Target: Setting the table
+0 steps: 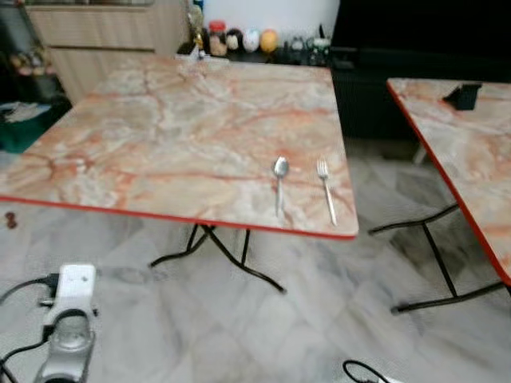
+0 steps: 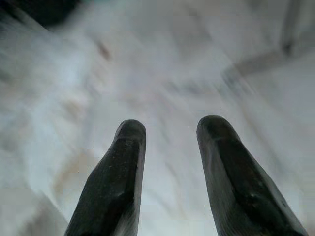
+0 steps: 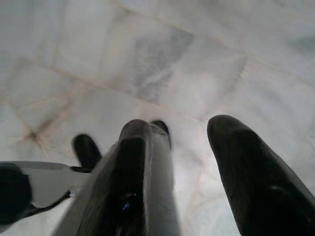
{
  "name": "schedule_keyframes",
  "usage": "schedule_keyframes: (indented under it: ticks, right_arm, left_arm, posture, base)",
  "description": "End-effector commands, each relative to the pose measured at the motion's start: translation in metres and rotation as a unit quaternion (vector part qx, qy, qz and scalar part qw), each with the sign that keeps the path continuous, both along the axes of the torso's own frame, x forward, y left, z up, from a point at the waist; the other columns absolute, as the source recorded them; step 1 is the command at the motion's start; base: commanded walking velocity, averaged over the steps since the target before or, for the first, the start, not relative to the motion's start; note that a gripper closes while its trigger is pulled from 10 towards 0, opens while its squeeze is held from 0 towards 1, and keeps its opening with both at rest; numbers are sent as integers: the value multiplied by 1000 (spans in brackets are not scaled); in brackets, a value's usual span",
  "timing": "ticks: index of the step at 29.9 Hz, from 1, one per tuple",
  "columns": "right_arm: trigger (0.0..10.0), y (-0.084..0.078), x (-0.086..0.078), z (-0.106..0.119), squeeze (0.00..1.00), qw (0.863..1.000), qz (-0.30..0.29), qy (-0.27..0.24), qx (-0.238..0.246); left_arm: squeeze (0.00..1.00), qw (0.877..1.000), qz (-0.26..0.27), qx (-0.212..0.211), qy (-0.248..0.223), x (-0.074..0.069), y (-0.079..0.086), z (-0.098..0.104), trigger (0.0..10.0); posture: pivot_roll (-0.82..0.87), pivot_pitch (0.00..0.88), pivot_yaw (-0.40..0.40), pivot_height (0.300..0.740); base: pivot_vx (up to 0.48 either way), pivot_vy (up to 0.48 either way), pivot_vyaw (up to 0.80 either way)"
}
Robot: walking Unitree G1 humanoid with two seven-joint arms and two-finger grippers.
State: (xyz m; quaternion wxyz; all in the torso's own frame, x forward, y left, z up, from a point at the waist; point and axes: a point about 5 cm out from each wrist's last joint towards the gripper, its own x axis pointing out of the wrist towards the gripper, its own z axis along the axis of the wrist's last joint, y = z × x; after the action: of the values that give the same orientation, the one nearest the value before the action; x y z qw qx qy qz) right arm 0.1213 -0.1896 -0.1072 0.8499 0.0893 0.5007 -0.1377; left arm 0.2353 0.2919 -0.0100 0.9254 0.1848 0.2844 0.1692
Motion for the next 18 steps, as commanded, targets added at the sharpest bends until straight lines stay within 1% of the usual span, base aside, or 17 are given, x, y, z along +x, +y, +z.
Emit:
schedule_keyframes:
  ticks: [1,2,4,6,8,12,14,18]
  right_arm:
    - [10000,-5,-4,0,0,1000,-14,2,-5]
    - [10000,-5,-4,0,0,1000,-17,2,-5]
    - [10000,-6,-4,0,0,1000,-17,2,-6]
    - [10000,-6,-4,0,0,1000,-16,2,-7]
    - [10000,-6,-4,0,0,1000,-16,2,-6]
    - [10000,-6,-4,0,0,1000,-16,2,-6]
    - [10000,-7,-5,0,0,1000,-17,1,-7]
    - [10000,-8,-6,-1,0,1000,-17,2,-8]
  left_arm:
    - [0,997,-23,-57,49,-9,-14,-18,10000]
    - [0,991,-47,-94,78,-15,-25,-28,10000]
    - [0,986,-65,-122,97,-20,-34,-35,10000]
    - [0,981,-83,-125,121,-26,-42,-43,10000]
    - [0,976,-81,-151,132,-30,-49,-49,10000]
    - [0,976,-89,-138,145,-29,-53,-50,10000]
    - [0,975,-87,-153,138,-28,-54,-50,10000]
    - [0,974,-104,-151,136,-26,-58,-49,10000]
  posture:
    - [92,0,7,711]
    - [95,0,3,711]
    - [100,0,-1,711]
    - [103,0,-2,711]
    - [97,0,-2,711]
    - [92,0,-4,711]
    - [87,0,-4,711]
    - [86,0,-8,711]
  base:
    - [0,0,0]
    - [0,0,0]
    - [0,0,0]
    - [0,0,0]
    - [0,0,0]
    - [0,0,0]
    - [0,0,0]
    - [0,0,0]
